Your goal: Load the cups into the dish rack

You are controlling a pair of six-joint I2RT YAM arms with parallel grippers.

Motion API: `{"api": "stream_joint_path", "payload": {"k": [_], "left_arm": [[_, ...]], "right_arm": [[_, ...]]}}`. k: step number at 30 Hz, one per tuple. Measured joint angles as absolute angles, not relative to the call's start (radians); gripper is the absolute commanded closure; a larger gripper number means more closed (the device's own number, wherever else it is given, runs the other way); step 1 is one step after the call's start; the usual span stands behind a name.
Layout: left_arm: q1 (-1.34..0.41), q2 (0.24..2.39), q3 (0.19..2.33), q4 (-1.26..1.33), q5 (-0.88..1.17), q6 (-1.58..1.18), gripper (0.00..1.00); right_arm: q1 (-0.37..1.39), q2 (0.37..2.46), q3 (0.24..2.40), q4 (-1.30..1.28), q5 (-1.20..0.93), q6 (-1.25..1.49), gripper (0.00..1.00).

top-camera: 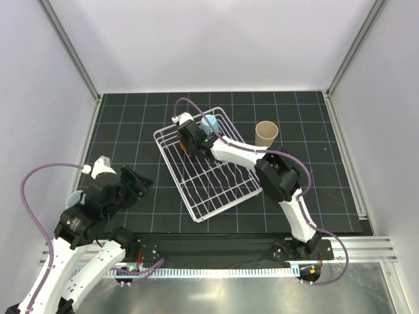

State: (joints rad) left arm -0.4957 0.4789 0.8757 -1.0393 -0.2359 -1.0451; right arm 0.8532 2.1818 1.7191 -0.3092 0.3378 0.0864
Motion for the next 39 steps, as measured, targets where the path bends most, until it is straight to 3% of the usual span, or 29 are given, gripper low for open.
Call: {"api": "stream_joint_path", "payload": {"k": [7,11,28,39], "left_arm": [[-0.496,0.547,0.895,-1.084,-0.254,-1.018,0.25],[-0.496,0.584,0.934,-1.123,-0.291,-0.988,0.29],[-0.495,1.056,1.047,-1.139,-0.429,-0.665,0.3],[-0.378,1.269,1.044,-1.054,-0.441,-0.549,0.39]], "right_arm": [[0.852,2.161,1.696,-0.292,0.332,0.096,0.52],[0.851,2.051,1.585,-0.281,0.313,0.121,0.51],[0.855,1.165,0.99,-0.282,0.16,0.221,0.43],[0.855,0.811,0.893,-0.395,0.105,0.243,0.41]]}}
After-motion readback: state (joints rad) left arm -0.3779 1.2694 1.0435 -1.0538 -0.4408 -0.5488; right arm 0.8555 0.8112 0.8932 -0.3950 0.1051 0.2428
